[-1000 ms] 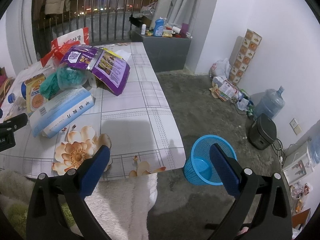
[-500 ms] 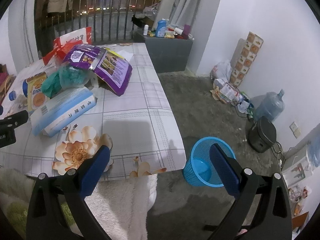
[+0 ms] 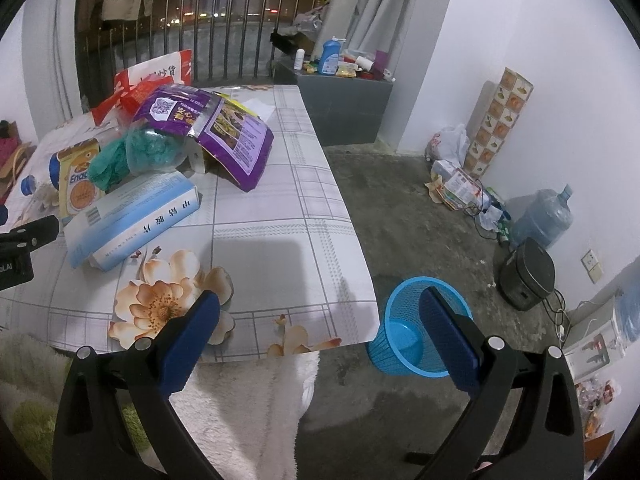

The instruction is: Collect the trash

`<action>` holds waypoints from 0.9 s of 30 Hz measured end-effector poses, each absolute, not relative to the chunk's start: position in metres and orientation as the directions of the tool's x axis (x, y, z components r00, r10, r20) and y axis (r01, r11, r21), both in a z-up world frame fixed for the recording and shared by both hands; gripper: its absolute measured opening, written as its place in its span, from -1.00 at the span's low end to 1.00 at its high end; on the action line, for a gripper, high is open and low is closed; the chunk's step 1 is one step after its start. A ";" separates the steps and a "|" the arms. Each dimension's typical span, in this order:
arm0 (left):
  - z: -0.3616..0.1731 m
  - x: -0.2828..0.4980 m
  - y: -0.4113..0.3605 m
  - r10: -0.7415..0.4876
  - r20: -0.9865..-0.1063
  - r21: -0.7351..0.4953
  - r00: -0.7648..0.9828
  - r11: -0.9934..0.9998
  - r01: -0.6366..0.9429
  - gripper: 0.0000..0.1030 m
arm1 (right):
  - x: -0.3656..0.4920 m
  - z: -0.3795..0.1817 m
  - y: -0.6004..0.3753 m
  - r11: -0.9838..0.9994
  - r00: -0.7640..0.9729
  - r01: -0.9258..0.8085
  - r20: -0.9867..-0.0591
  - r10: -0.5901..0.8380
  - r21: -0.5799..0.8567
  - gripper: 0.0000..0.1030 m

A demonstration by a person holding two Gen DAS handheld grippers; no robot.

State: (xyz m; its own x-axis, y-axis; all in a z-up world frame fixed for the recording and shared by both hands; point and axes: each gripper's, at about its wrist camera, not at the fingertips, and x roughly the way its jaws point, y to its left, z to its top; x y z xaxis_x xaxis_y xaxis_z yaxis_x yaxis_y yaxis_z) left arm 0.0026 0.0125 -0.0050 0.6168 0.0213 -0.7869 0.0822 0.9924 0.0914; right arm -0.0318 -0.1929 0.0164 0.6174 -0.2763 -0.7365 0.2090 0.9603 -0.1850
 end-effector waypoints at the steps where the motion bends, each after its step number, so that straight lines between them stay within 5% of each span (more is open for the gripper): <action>1: -0.005 0.003 0.012 0.021 -0.787 0.091 0.616 0.992 0.082 0.85 | -0.032 0.017 -0.193 0.960 0.617 0.209 -0.737 -0.276 -0.185 0.88; 20: -0.009 0.002 0.013 0.010 -0.789 0.087 0.615 0.992 0.096 0.85 | -0.028 0.014 -0.191 0.954 0.611 0.247 -0.737 -0.287 -0.167 0.88; 27: -0.016 0.016 0.016 -0.111 -0.805 0.017 0.583 0.978 0.210 0.85 | -0.028 0.013 -0.194 0.944 0.628 0.305 -0.720 -0.297 -0.124 0.88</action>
State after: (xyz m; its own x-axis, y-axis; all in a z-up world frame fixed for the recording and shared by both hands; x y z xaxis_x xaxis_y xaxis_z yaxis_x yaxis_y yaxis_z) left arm 0.0165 0.0159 -0.0164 0.5827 -0.1111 -0.8051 0.2098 0.9776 0.0170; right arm -0.0284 -0.1938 0.0134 0.6275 -0.2973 -0.7196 0.3052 0.9442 -0.1240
